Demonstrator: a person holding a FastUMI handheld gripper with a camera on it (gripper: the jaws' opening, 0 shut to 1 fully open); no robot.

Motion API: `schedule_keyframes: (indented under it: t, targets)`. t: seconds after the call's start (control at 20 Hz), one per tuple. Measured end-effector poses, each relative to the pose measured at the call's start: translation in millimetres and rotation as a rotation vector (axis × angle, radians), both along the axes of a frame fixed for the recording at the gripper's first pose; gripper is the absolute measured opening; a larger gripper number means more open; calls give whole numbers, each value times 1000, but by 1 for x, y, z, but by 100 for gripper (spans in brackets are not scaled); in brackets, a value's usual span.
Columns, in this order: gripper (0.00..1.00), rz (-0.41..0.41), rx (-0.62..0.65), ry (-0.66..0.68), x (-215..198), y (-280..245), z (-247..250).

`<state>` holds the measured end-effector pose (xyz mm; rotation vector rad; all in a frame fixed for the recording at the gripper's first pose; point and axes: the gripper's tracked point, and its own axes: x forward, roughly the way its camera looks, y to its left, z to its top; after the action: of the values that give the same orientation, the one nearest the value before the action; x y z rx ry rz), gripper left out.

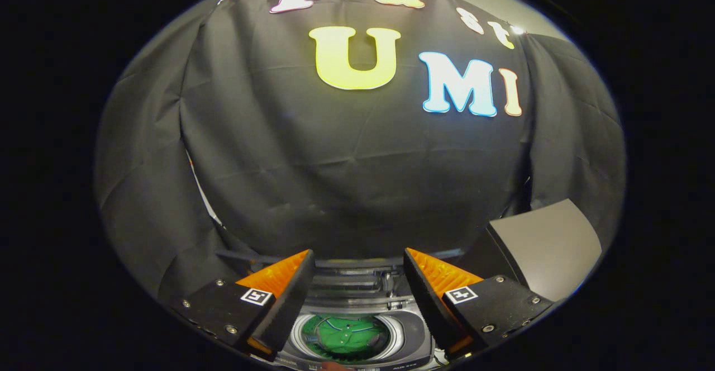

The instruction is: Put the clothes into the washing machine and then close the washing machine lid.

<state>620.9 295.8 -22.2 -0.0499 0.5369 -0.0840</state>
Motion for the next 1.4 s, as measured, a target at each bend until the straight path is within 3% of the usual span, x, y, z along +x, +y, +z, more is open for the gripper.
schedule_keyframes:
  t: [0.25, 0.5, 0.7, 1.4]
  targets:
    - [97, 8, -21, 101, 48, -13, -28]
    - [97, 13, -12, 212, 65, -18, -63]
    - [97, 28, 9, 288, 58, -15, -91]
    - [96, 78, 57, 226, 25, -9, -93]
